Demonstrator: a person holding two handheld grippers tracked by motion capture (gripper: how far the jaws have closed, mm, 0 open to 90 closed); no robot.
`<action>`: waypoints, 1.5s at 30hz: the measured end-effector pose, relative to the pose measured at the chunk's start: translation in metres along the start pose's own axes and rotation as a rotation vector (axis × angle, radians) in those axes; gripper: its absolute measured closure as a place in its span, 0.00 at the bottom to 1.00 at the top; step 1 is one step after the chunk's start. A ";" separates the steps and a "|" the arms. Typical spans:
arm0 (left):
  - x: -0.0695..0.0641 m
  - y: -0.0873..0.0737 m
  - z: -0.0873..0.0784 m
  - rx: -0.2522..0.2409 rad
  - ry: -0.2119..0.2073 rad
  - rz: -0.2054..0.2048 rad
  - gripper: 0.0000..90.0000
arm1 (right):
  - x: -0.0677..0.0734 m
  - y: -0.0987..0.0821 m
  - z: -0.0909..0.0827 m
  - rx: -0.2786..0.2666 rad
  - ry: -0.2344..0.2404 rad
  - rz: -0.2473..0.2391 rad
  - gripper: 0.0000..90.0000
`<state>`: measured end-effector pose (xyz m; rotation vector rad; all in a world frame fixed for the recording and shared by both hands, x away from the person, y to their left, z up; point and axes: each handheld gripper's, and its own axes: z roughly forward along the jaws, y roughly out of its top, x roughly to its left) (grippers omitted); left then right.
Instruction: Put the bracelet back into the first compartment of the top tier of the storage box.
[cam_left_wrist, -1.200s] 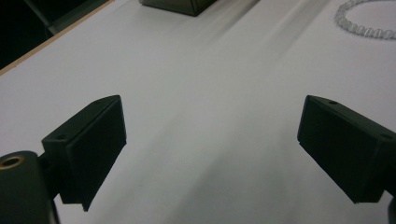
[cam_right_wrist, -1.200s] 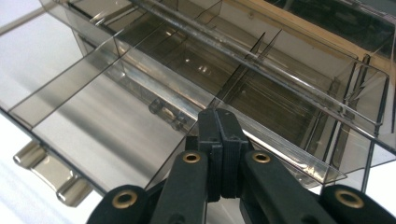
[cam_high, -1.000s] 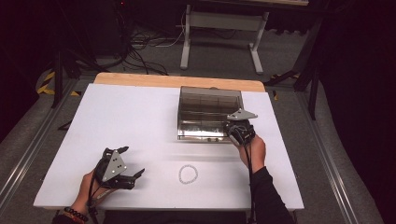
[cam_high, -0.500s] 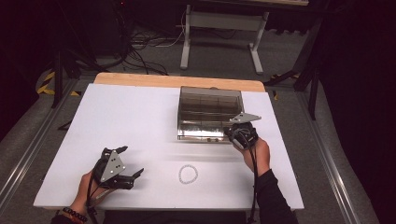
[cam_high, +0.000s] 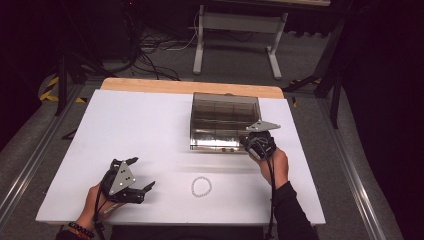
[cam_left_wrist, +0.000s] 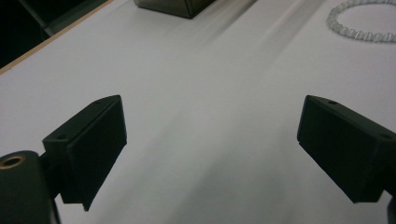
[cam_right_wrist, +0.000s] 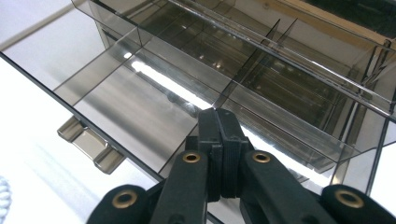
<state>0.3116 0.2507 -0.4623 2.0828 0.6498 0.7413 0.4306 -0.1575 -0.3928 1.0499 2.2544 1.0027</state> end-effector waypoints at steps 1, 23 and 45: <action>0.000 0.000 0.000 -0.003 -0.003 -0.003 0.10 | 0.000 0.000 0.000 0.000 0.001 -0.003 1.00; -0.012 0.009 0.007 0.051 -0.139 -0.015 0.19 | 0.018 -0.015 -0.045 -0.293 0.038 -0.062 0.63; -0.018 0.014 0.012 0.076 -0.180 0.018 0.18 | 0.045 -0.078 -0.052 -0.424 0.038 -0.091 0.15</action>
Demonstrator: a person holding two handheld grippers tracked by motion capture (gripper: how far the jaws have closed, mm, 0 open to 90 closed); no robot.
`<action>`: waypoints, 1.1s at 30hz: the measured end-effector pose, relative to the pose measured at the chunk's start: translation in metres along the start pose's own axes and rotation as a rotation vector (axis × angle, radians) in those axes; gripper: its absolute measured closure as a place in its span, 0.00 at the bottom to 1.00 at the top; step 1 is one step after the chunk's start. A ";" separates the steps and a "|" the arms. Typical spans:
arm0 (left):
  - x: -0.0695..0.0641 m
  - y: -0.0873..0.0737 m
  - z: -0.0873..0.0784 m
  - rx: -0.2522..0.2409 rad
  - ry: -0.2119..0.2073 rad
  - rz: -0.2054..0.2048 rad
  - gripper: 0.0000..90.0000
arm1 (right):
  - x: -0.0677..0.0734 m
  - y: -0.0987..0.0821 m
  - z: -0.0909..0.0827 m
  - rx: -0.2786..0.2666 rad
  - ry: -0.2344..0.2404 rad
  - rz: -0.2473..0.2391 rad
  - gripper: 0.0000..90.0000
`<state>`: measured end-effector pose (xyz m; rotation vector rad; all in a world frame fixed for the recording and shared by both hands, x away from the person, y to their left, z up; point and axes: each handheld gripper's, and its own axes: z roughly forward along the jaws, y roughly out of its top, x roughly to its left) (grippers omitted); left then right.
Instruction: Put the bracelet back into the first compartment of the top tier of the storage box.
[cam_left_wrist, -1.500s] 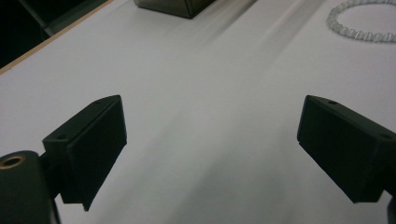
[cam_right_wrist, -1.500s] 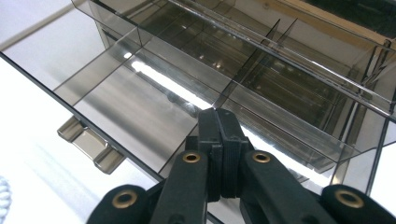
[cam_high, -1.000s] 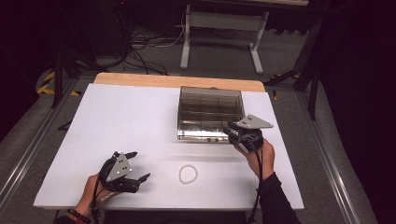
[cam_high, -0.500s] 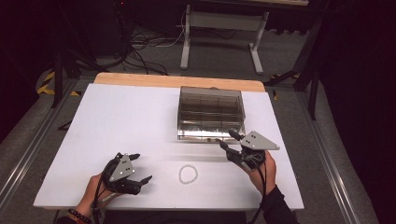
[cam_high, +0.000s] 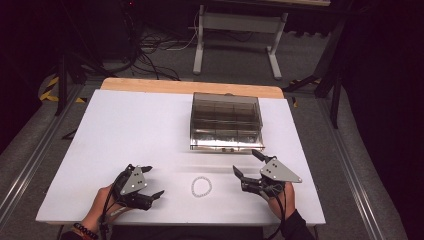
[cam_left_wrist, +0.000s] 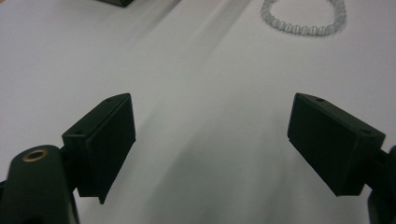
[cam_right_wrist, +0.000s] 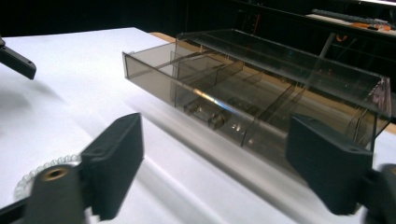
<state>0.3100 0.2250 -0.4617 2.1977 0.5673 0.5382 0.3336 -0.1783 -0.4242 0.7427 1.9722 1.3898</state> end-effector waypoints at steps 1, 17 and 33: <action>-0.002 0.003 0.002 -0.003 -0.017 0.007 0.18 | 0.001 -0.006 0.000 0.030 0.003 -0.022 0.12; -0.031 0.038 0.036 0.002 -0.226 0.111 0.31 | 0.001 -0.029 0.001 0.091 -0.033 -0.039 0.08; -0.038 0.065 0.072 0.072 -0.362 0.158 0.75 | -0.001 -0.033 0.004 0.131 0.002 -0.028 0.14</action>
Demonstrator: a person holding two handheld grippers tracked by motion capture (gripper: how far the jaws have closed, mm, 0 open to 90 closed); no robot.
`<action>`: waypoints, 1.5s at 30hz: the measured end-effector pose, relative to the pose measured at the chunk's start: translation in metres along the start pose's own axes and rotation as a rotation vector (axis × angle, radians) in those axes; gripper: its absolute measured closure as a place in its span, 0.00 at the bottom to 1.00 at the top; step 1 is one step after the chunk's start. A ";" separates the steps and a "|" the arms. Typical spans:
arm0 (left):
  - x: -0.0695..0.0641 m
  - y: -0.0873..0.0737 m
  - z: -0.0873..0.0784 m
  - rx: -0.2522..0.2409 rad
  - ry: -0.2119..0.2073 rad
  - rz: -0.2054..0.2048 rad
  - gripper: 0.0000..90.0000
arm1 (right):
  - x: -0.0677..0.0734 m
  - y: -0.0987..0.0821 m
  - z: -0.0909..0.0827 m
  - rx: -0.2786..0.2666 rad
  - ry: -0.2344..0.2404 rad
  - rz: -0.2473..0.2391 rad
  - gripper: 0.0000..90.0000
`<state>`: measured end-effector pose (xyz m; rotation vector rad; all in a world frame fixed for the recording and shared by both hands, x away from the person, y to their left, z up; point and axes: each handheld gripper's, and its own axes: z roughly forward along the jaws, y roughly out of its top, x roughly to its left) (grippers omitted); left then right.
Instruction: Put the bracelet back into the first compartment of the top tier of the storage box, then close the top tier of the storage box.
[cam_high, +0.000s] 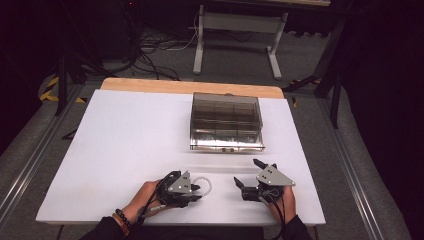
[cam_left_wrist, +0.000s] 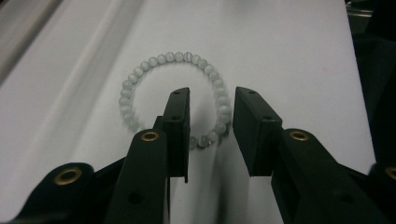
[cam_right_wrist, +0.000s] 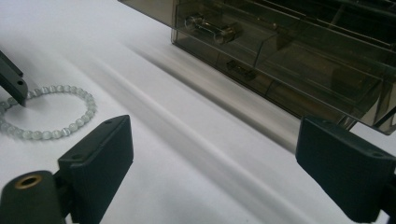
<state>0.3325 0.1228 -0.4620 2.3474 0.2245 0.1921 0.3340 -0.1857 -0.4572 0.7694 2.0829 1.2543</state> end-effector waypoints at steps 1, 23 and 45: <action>-0.001 0.000 0.000 0.005 -0.009 -0.001 0.78 | 0.000 0.000 0.000 0.003 -0.006 -0.003 0.14; -0.009 -0.005 -0.005 -0.043 0.039 0.051 0.95 | -0.001 0.000 0.003 0.015 -0.005 -0.016 0.14; -0.013 -0.005 -0.026 -0.190 0.124 0.052 0.96 | -0.005 0.000 -0.006 -0.011 -0.045 0.001 0.14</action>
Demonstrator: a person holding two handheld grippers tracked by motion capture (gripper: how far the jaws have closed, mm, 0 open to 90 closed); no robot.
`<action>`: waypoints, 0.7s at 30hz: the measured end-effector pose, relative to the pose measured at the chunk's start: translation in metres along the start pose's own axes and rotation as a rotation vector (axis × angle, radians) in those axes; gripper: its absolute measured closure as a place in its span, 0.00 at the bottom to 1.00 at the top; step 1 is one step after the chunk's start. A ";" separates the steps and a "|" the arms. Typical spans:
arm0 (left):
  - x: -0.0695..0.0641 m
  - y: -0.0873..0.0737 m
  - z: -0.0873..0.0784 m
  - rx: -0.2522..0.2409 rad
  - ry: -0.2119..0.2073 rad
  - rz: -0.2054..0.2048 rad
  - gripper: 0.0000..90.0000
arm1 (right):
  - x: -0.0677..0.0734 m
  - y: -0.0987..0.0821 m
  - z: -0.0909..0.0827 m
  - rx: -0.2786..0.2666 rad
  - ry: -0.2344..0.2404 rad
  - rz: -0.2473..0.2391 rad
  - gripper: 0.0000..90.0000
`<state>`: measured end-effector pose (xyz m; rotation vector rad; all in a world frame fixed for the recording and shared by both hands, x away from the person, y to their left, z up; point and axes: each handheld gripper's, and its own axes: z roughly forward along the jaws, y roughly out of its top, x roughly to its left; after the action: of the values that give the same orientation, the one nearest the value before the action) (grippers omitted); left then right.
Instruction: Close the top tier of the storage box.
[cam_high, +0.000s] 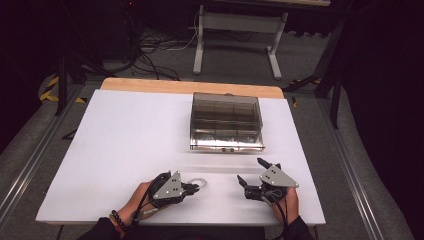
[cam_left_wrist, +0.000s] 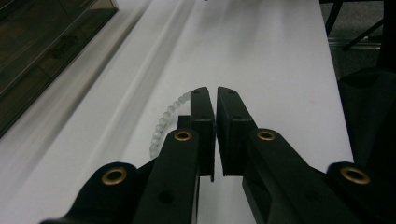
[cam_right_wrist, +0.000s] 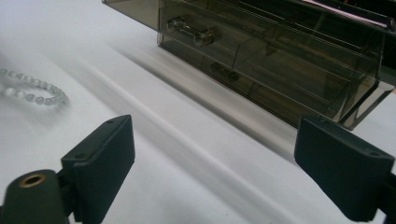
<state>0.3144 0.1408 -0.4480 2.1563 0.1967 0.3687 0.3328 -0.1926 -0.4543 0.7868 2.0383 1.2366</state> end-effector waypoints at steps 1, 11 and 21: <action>0.000 0.000 -0.001 -0.004 0.001 -0.001 0.96 | 0.000 0.000 -0.001 -0.003 -0.004 0.001 0.14; 0.005 0.005 -0.010 -0.040 0.038 -0.019 0.96 | 0.001 0.002 -0.004 -0.043 -0.043 -0.020 0.15; 0.019 0.010 -0.018 -0.068 0.078 -0.031 0.96 | 0.002 0.001 -0.002 -0.057 -0.068 -0.019 0.12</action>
<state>0.3258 0.1545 -0.4267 2.0709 0.2580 0.4364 0.3302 -0.1921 -0.4532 0.7710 1.9428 1.2355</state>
